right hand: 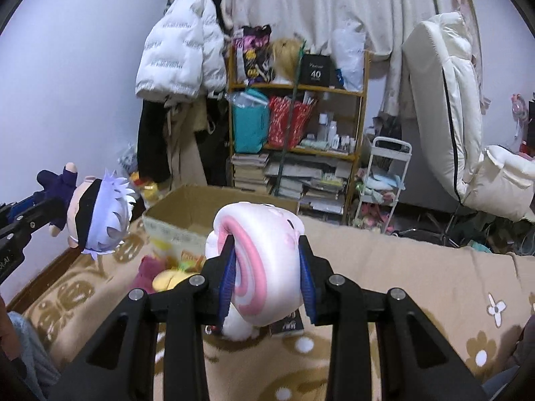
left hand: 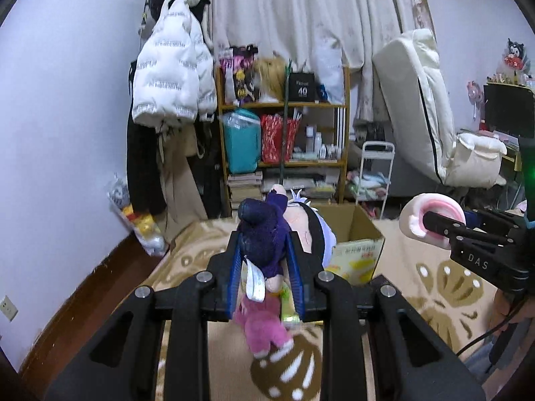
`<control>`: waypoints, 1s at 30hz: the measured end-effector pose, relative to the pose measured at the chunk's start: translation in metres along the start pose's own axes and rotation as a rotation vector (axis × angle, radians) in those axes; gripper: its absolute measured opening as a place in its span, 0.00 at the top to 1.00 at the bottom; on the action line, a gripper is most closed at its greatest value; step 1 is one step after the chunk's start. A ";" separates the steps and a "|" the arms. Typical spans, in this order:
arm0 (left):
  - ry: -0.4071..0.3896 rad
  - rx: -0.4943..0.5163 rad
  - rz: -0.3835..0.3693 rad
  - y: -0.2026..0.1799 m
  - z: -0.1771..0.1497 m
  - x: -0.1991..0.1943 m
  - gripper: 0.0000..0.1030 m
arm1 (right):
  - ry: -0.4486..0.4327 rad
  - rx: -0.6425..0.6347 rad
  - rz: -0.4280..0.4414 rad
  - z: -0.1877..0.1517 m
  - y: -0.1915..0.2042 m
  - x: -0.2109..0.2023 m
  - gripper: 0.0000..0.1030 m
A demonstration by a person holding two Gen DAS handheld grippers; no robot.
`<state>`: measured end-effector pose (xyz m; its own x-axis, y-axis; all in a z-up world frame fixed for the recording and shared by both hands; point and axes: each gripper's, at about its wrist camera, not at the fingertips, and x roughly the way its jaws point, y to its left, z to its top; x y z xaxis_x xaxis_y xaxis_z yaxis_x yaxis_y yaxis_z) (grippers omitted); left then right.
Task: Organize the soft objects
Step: 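Carry the doll with the left gripper into the box while the right gripper drops the cushion in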
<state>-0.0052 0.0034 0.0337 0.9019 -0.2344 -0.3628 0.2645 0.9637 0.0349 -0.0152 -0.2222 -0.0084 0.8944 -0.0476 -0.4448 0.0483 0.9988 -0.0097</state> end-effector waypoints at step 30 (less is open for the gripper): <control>-0.041 0.128 0.070 -0.022 0.050 0.110 0.75 | -0.076 0.124 0.093 0.058 -0.017 0.095 0.63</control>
<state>0.1055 -0.0497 0.0391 0.9321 -0.1752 -0.3171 0.2400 0.9543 0.1783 0.0946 -0.2448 0.0019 0.9285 0.0392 -0.3692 0.0143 0.9899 0.1409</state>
